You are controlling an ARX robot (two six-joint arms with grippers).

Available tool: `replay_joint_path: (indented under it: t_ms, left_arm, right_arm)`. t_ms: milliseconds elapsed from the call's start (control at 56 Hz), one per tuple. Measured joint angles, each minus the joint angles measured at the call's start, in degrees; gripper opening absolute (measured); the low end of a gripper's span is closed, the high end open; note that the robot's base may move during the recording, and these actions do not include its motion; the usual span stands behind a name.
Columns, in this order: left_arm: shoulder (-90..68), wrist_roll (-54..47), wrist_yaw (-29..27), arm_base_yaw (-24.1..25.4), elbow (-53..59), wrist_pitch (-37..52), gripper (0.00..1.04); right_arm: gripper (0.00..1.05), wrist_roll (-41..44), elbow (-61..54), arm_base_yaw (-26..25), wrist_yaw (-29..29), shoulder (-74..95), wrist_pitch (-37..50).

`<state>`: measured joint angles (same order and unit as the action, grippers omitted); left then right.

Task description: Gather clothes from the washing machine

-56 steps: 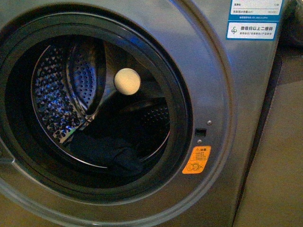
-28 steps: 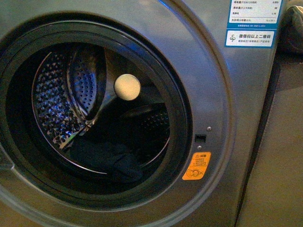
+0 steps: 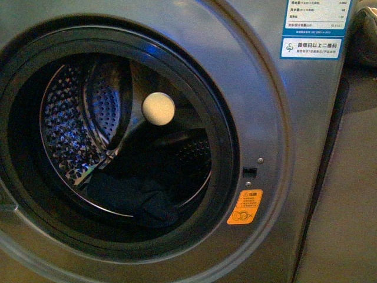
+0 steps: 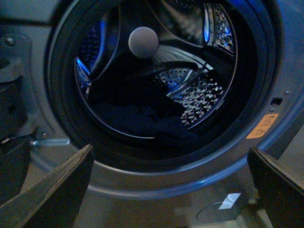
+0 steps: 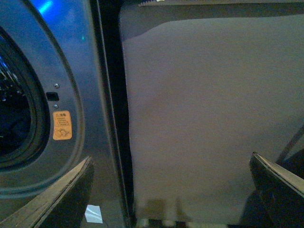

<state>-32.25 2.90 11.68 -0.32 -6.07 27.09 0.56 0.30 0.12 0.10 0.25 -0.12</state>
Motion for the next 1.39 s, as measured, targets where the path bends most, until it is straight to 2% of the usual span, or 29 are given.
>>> replay_joint_path:
  t_ms: [179, 446, 857, 1393]
  left_arm:
    - [-20.39, -0.76, -1.84, -5.68, -6.54, 12.02, 0.98]
    - [-43.80, -1.66, -4.11, -9.94, -19.98, 17.00, 0.98]
    - [-69.31, -5.53, -6.43, -10.32, -40.68, 13.46, 0.98]
    - [-92.06, -7.65, -6.91, -11.06, -67.21, -0.83, 0.98]
  right_arm:
    - [0.97, 0.00, 0.00, 0.00, -0.02, 0.00, 0.00]
    - [0.97, 0.00, 0.00, 0.00, -0.02, 0.00, 0.00]
    - [0.97, 0.00, 0.00, 0.00, -0.02, 0.00, 0.00]
    - [0.97, 0.00, 0.00, 0.00, -0.02, 0.00, 0.00]
